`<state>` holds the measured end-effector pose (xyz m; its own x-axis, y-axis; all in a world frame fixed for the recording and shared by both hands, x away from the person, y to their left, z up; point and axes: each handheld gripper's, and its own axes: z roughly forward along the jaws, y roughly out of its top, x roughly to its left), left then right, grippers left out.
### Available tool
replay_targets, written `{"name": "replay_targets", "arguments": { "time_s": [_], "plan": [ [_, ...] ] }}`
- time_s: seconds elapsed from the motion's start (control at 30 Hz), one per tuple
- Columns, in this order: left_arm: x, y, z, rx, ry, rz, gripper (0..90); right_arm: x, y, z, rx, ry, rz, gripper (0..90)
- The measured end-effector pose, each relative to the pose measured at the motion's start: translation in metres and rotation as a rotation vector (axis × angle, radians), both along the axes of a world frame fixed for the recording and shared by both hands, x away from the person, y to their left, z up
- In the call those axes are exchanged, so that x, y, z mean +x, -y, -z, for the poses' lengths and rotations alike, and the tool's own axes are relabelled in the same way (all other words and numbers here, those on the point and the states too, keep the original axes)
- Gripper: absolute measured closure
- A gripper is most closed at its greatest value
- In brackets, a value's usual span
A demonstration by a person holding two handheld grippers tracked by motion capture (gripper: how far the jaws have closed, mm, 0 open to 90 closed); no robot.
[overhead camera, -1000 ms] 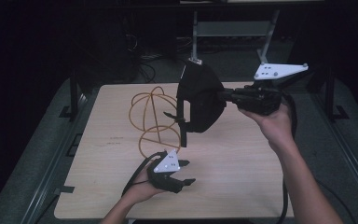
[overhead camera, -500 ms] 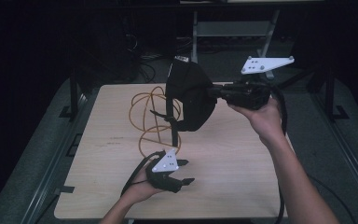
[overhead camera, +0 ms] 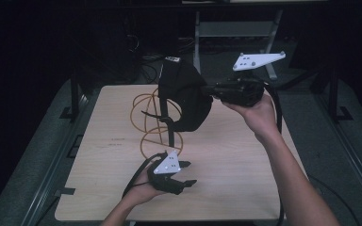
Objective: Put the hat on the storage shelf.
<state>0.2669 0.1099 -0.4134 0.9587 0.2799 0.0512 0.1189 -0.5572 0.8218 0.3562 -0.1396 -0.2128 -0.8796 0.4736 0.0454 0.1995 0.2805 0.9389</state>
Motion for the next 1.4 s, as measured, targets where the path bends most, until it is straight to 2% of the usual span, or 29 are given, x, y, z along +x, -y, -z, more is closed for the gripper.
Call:
{"name": "replay_targets", "arguments": {
  "time_s": [0.2,0.63,0.9,1.13,1.23,1.33,1.4],
  "plan": [
    [0.001,-0.001,-0.001,0.011,0.011,0.005,39.1,0.006,-0.016,-0.006,-0.032,0.005,-0.012,86.2],
    [0.001,0.000,0.002,0.014,0.001,0.004,39.2,0.022,-0.058,-0.021,-0.113,0.026,-0.052,86.2],
    [0.001,0.001,0.002,0.021,0.000,0.007,39.3,0.032,-0.085,-0.028,-0.161,0.019,-0.087,86.2],
    [0.001,0.003,0.006,0.025,-0.004,0.003,39.3,0.042,-0.111,-0.028,-0.209,0.012,-0.114,86.2],
    [0.000,0.003,0.007,0.030,-0.009,0.007,39.3,0.046,-0.120,-0.026,-0.217,0.006,-0.119,86.1],
    [0.001,0.002,0.006,0.036,0.007,0.013,39.3,0.048,-0.130,-0.023,-0.230,0.006,-0.130,86.1],
    [0.001,0.002,0.007,0.031,-0.001,0.011,39.4,0.051,-0.138,-0.019,-0.237,-0.002,-0.133,86.0]
  ]
}}
